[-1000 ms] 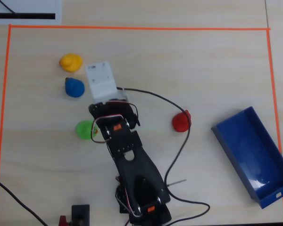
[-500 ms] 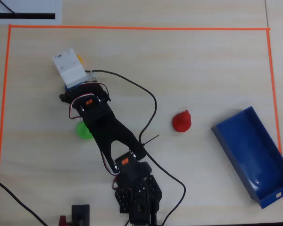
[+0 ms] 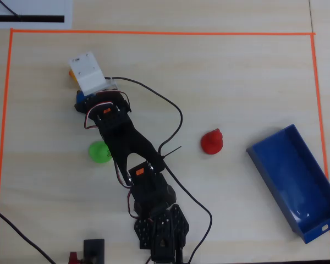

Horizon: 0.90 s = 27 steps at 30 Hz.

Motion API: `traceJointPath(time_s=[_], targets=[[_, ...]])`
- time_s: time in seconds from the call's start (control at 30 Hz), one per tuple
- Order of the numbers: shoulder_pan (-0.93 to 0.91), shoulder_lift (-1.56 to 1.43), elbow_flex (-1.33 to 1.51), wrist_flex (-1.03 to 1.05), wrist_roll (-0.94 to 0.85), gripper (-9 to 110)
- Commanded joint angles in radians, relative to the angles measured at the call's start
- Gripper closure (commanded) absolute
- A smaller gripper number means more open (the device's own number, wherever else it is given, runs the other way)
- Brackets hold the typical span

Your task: Grasp blue duck and put it into box.

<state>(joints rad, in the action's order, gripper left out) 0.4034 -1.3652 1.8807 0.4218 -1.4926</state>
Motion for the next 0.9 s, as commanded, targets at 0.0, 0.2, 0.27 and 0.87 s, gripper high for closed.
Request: traceJointPath(time_s=[0.0,0.2,0.27,0.87], targets=[[0.012,-0.003,-0.034,-0.026,0.012,71],[0.031,0.003,-0.029,-0.035,-0.003,79],[0.032,0.012,-0.029,-0.038,-0.020,83],[-0.227,-0.374,-0.147,0.261,-0.006,101]])
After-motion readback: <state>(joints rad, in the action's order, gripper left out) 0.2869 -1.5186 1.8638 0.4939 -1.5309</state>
